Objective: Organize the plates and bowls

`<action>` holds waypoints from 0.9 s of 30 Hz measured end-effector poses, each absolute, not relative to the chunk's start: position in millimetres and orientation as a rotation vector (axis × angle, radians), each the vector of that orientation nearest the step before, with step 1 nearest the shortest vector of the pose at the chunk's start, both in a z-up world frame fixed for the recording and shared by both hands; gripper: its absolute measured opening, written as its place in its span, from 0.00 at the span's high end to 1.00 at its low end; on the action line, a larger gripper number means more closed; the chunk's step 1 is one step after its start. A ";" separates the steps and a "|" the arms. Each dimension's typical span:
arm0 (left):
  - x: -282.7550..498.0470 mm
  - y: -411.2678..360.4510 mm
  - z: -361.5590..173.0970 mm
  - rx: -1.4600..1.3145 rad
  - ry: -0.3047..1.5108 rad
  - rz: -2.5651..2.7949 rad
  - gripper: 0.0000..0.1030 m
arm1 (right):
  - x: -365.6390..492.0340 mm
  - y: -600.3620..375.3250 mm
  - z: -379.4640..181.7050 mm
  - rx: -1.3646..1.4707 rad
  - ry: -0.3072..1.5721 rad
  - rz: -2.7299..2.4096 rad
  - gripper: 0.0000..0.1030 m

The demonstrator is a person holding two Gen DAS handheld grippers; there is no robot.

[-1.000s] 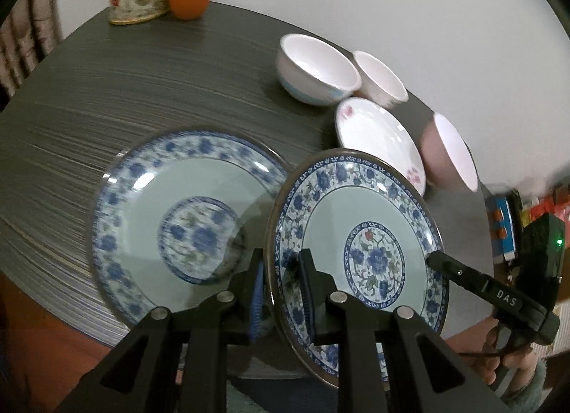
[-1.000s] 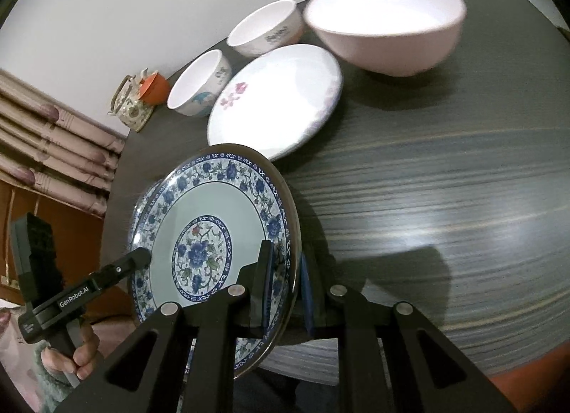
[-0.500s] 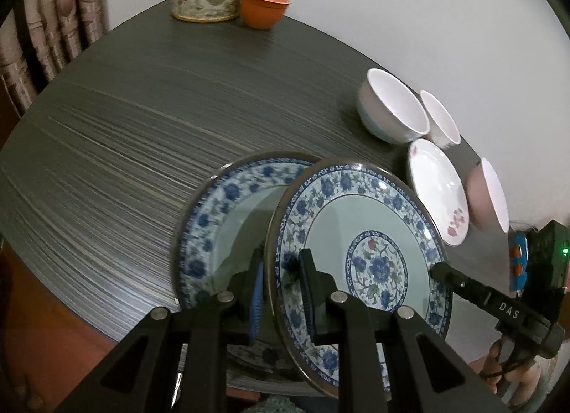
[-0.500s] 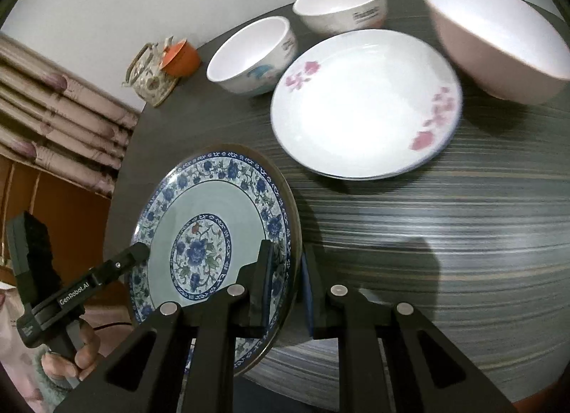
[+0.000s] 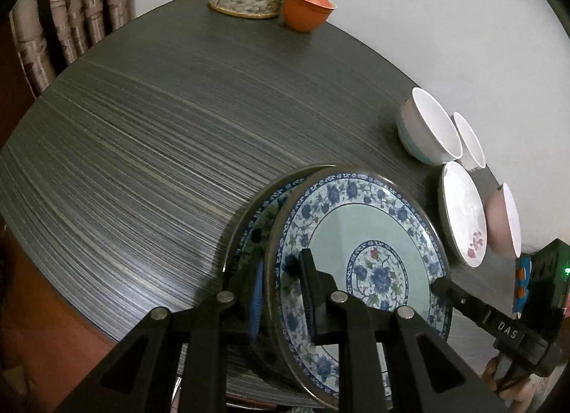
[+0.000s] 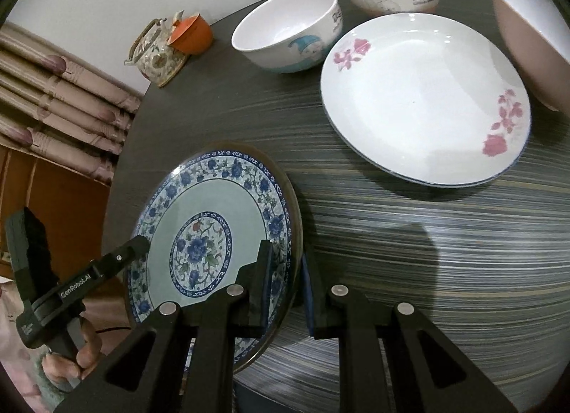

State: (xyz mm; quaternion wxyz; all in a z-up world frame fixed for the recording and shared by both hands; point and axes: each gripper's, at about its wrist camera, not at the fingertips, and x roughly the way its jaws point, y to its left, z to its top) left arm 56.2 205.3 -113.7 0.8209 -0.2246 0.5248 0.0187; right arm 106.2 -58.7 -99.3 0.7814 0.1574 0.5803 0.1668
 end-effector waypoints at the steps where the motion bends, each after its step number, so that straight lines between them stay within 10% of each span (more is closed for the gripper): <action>1: 57.1 204.5 -115.1 -0.479 1.122 0.043 0.81 | 106.2 -58.1 -99.5 0.336 1.254 0.363 0.85; 27: 62.7 197.9 -121.9 -0.413 1.153 0.092 0.72 | 98.7 -32.4 -106.6 0.261 1.266 0.361 0.73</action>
